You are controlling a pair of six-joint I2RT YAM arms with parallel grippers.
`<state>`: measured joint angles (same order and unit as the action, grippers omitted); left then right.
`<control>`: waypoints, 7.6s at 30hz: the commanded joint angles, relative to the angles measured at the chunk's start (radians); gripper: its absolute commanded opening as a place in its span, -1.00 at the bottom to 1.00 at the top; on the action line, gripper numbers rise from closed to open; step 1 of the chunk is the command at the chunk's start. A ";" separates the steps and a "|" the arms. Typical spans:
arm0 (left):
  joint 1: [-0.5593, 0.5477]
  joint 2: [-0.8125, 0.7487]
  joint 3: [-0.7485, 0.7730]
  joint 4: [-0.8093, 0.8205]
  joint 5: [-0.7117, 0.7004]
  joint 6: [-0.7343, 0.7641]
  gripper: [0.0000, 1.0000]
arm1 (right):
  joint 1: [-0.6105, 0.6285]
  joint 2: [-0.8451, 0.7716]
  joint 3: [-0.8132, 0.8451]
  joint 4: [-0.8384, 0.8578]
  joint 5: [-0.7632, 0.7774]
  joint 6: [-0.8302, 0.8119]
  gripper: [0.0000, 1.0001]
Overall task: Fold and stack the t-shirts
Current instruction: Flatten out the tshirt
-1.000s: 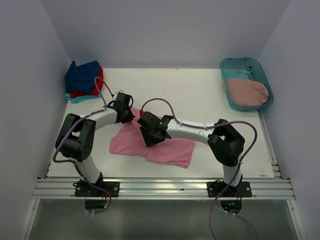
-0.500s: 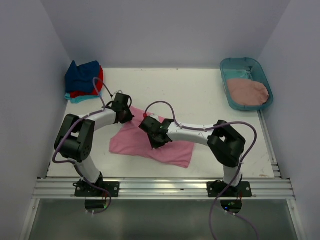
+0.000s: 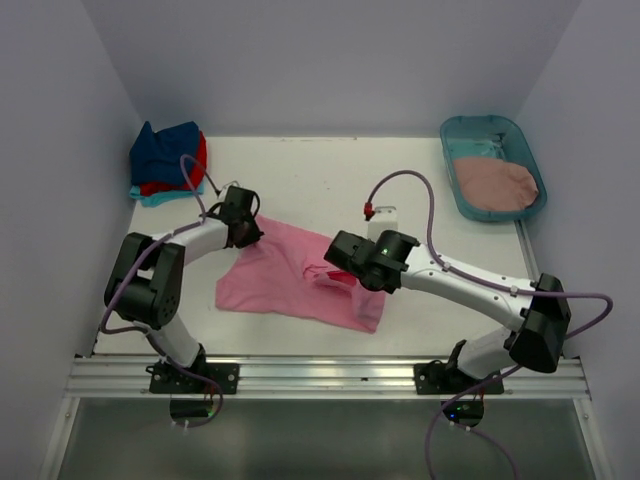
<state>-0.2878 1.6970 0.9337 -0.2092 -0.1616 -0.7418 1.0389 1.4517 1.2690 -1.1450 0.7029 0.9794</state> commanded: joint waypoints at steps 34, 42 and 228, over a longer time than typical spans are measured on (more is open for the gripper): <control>0.084 -0.390 0.063 -0.222 -0.127 0.081 -1.00 | -0.455 -0.459 -0.172 -0.389 0.265 0.306 0.26; 0.085 -0.389 0.082 -0.216 -0.078 0.091 -1.00 | -0.456 -0.468 -0.203 -0.089 0.135 0.022 0.38; 0.018 -0.024 0.114 0.031 -0.099 0.019 -1.00 | -0.277 -0.473 -0.131 0.131 0.127 -0.077 -1.00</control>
<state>-0.2951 1.6276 0.9844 -0.3290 -0.2615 -0.7887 0.7654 0.9699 1.1511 -1.0565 0.8402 0.9047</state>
